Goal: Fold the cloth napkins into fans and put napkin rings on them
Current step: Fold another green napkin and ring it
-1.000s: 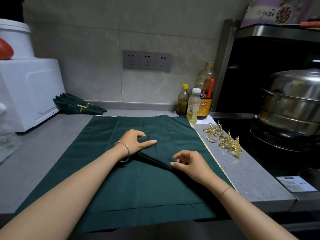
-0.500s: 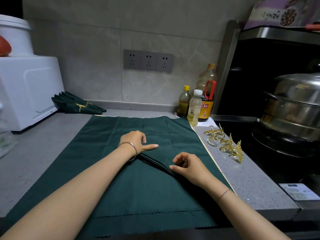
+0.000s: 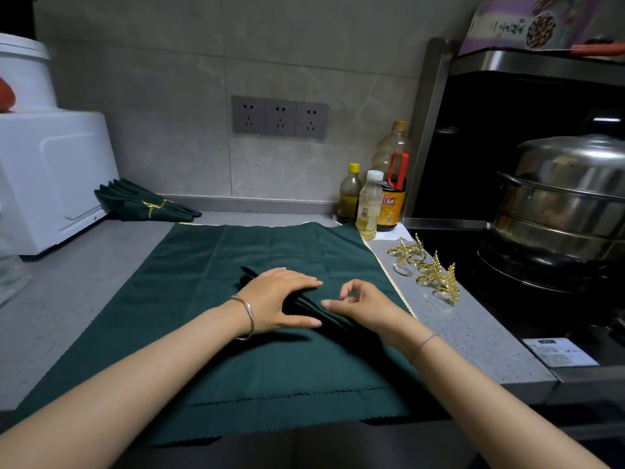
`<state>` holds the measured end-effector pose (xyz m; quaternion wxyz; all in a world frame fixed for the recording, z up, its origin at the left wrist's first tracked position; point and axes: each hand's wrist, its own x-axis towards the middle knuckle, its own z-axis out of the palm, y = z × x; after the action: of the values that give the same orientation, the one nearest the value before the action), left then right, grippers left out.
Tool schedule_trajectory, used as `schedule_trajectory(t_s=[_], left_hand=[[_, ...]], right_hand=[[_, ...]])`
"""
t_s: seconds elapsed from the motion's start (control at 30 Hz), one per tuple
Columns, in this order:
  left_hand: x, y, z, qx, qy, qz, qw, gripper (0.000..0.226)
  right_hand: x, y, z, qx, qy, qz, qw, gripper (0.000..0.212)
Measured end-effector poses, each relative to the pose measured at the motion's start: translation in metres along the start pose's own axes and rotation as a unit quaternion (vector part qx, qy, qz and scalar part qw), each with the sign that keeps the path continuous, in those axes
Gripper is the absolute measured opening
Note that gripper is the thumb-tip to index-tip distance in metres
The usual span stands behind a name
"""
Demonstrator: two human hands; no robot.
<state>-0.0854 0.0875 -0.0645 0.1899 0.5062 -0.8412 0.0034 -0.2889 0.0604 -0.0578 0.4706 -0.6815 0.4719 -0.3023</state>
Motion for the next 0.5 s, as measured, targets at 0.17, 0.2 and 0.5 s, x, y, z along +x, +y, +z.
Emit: schedule_trajectory(t_s=[0.17, 0.2, 0.5], left_hand=[[0.017, 0.019, 0.006, 0.015, 0.037, 0.022, 0.999, 0.049], [0.022, 0.025, 0.006, 0.023, 0.027, 0.020, 0.999, 0.045], [0.064, 0.060, 0.005, 0.133, -0.060, -0.028, 0.989, 0.039]], right_hand=[[-0.014, -0.004, -0.031, 0.184, -0.094, 0.081, 0.975, 0.033], [-0.015, -0.001, -0.037, 0.187, -0.101, 0.089, 0.973, 0.029], [-0.023, 0.046, -0.099, -0.002, 0.217, -0.059, 0.974, 0.008]])
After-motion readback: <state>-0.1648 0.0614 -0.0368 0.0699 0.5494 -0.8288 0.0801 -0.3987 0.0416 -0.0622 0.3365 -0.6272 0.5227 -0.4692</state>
